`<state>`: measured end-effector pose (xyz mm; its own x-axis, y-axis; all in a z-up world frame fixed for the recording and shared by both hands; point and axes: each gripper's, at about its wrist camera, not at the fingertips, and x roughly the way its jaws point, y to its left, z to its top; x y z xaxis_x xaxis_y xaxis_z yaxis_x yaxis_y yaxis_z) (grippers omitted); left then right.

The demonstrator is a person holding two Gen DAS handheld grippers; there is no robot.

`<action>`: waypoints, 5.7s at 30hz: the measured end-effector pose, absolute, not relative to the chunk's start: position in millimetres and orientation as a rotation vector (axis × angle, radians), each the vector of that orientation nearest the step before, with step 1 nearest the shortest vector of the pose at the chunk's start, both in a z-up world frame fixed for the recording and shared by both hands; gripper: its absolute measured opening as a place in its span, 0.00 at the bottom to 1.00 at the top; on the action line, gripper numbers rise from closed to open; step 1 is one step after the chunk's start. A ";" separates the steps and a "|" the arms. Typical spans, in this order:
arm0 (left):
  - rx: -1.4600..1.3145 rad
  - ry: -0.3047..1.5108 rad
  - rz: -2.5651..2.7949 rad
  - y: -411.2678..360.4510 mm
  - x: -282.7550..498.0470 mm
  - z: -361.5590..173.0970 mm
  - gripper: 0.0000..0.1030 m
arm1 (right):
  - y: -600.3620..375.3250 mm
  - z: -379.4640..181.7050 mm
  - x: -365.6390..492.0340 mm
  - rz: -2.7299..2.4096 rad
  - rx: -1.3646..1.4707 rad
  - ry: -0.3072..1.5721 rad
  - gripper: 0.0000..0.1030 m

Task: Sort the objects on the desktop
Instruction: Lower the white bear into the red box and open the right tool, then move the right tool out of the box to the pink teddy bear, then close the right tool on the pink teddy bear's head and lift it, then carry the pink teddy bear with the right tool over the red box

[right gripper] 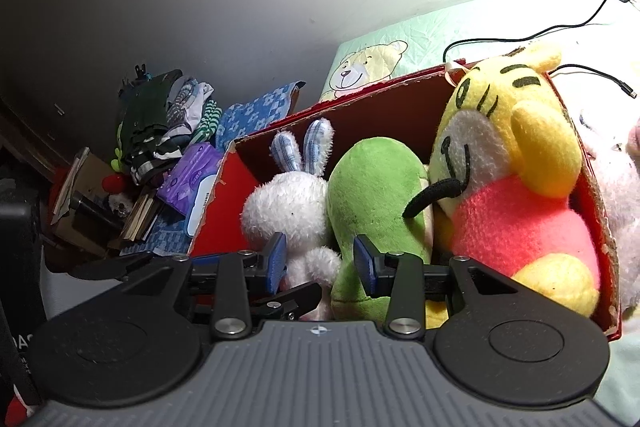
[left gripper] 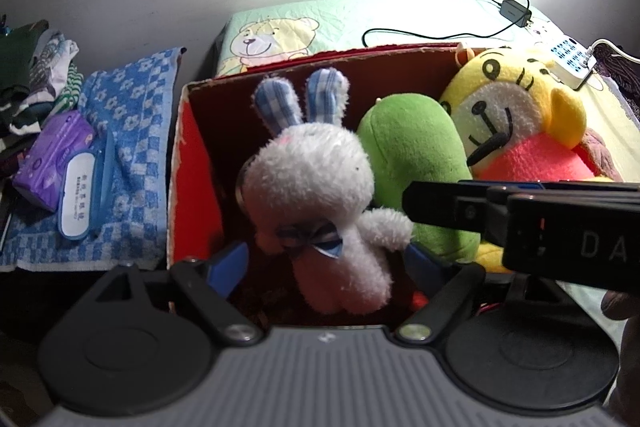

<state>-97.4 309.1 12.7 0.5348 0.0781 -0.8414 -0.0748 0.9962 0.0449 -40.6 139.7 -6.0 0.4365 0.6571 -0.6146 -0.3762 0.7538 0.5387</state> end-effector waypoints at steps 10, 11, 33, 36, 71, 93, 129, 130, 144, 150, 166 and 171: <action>0.035 0.987 0.126 301.0 -103.1 18.7 0.86 | 134.3 -4.6 -45.5 0.654 0.348 0.903 0.40; 0.035 0.988 0.128 300.4 -103.2 18.9 0.86 | 134.1 -4.6 -45.6 0.654 0.347 0.903 0.40; 0.122 0.943 0.244 266.5 -103.7 38.4 0.91 | 100.6 6.7 -53.9 0.700 0.370 0.837 0.40; 0.142 0.924 0.278 257.8 -105.0 45.1 0.93 | 90.3 9.7 -53.4 0.723 0.388 0.821 0.40; 0.194 0.848 0.125 58.3 -73.4 57.0 0.96 | -110.8 0.6 -33.0 0.595 0.497 0.805 0.40; -0.060 0.937 -0.256 -7.8 3.8 -26.6 0.94 | -197.7 -71.5 31.7 0.447 0.608 0.950 0.40; -0.134 0.966 -0.289 11.8 60.7 -77.0 0.96 | -164.1 -121.5 96.6 0.632 0.704 1.084 0.32; -0.137 0.968 -0.292 11.7 60.3 -76.5 0.96 | -165.0 -120.7 96.0 0.634 0.704 1.085 0.32; -0.161 1.002 -0.431 -18.3 33.4 -68.2 0.96 | -204.6 -113.8 59.0 0.564 0.770 1.133 0.25; -0.150 1.009 -0.513 -35.2 8.6 -59.6 0.96 | -223.5 -105.3 25.8 0.514 0.794 1.125 0.25; -0.101 0.852 -0.629 -34.0 -63.6 -0.6 0.96 | -223.6 -49.7 -56.4 0.486 0.798 0.958 0.24; -0.092 0.773 -0.621 -13.0 -83.4 21.1 0.96 | -207.1 -30.0 -71.3 0.513 0.787 0.901 0.24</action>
<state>-83.4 -13.0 21.1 0.5474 -0.5563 -0.6252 0.4908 0.8185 -0.2986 -71.3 -207.1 -30.0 0.5341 0.6870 -0.4927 -0.0725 0.6179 0.7829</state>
